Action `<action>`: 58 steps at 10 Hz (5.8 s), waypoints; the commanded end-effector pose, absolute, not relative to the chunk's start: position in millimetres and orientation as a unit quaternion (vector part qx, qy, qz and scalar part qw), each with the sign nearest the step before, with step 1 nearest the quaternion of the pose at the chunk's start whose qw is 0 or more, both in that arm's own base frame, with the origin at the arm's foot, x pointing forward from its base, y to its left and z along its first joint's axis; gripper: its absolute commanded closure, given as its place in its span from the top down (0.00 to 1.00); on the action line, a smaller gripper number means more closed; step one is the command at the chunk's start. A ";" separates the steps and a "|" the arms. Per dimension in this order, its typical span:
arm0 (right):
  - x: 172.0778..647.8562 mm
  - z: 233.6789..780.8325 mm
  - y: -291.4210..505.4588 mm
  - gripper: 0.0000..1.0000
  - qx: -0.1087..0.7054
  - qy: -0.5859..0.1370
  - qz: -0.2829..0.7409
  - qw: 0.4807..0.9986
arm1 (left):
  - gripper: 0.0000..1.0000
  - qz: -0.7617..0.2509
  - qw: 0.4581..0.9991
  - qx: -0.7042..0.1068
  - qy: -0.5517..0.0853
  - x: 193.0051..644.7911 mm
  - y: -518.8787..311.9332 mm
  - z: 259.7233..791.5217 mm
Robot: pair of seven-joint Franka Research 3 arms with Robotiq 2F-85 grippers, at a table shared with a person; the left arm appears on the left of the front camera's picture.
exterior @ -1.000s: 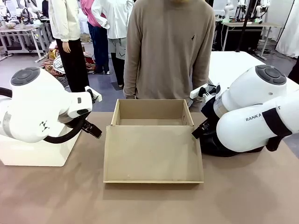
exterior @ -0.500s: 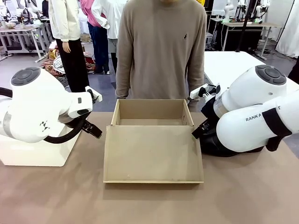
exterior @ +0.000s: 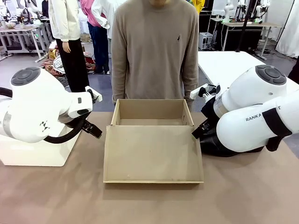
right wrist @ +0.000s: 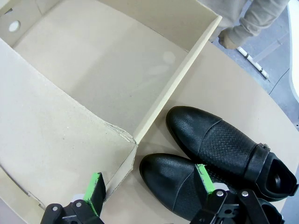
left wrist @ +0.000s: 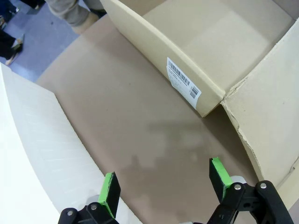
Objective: Pack the shoes into the box.
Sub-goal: Place one shoe of the Shoes into the Shoes Box.
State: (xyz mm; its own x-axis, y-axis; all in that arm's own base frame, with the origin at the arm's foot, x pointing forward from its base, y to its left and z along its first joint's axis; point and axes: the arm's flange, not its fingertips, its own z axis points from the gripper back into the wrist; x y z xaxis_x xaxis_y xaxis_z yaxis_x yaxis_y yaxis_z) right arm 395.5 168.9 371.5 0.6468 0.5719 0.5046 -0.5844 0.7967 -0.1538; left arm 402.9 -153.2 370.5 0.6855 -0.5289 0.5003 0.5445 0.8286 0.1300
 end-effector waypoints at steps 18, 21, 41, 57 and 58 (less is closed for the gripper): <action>384.2 448.9 150.3 1.00 0.033 -0.272 0.318 0.908 | 1.00 -0.338 0.901 -0.010 -0.271 383.1 -160.7 444.2; 373.3 489.1 140.4 1.00 0.031 -0.289 0.318 0.903 | 1.00 -0.357 0.895 -0.017 -0.268 374.9 -160.0 480.9; 343.4 574.1 56.3 1.00 0.165 -0.374 0.460 0.788 | 1.00 -0.475 0.788 -0.193 -0.341 397.7 -98.9 589.9; 354.3 590.8 38.2 1.00 0.117 -0.342 0.468 0.807 | 1.00 -0.457 0.807 -0.190 -0.323 392.8 -88.4 585.7; 358.1 597.2 34.4 1.00 0.098 -0.329 0.483 0.806 | 1.00 -0.457 0.807 -0.190 -0.323 392.8 -88.4 585.7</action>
State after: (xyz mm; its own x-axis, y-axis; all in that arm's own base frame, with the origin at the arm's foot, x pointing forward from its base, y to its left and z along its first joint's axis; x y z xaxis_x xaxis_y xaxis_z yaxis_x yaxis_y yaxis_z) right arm 349.6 40.6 588.4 0.3453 0.6552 0.6719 -0.8266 0.5514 -0.1129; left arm 392.2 -87.8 587.2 0.3689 -0.6327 0.6809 0.8661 0.4998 -0.0049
